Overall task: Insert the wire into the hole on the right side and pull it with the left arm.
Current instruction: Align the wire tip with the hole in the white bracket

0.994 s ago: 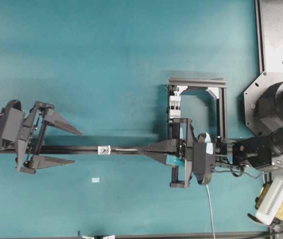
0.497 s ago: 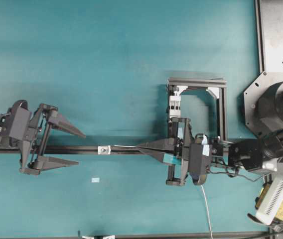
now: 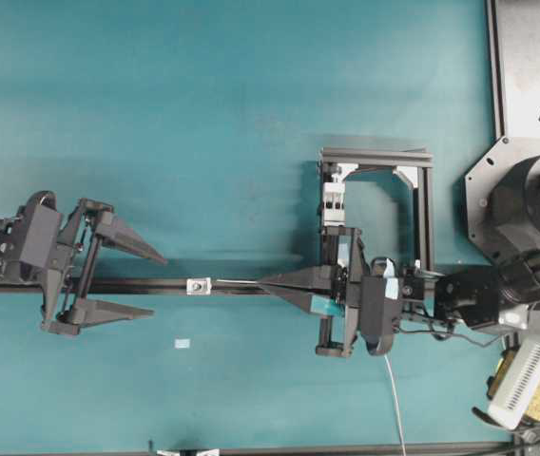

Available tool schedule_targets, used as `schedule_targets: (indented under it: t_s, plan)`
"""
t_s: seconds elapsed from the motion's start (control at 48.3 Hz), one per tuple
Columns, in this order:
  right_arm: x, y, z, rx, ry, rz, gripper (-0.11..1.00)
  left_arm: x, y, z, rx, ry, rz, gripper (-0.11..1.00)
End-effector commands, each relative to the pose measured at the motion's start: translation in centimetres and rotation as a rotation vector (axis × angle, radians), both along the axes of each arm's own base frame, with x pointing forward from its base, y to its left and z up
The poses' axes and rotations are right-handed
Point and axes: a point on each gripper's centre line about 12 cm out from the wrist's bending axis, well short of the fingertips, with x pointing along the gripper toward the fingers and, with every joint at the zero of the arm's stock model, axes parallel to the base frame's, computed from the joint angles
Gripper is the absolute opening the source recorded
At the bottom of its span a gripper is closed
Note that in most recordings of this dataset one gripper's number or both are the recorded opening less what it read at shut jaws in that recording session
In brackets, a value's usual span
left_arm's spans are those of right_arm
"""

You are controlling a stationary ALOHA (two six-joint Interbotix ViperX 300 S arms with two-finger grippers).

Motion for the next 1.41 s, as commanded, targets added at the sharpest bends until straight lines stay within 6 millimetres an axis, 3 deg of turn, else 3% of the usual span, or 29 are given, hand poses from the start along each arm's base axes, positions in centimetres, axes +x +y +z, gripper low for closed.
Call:
schedule_targets:
  t_s: [0.0,1.388]
  plan:
    - [0.26,0.39,0.63,0.012,-0.029,0.005,0.03,0.30,-0.18,0.73,-0.009,-0.026,-0.001,0.74]
    - [0.79,0.91,0.29,-0.006,-0.047,0.024,0.03,0.72,-0.27,0.80,-0.007,-0.020,-0.002,0.74]
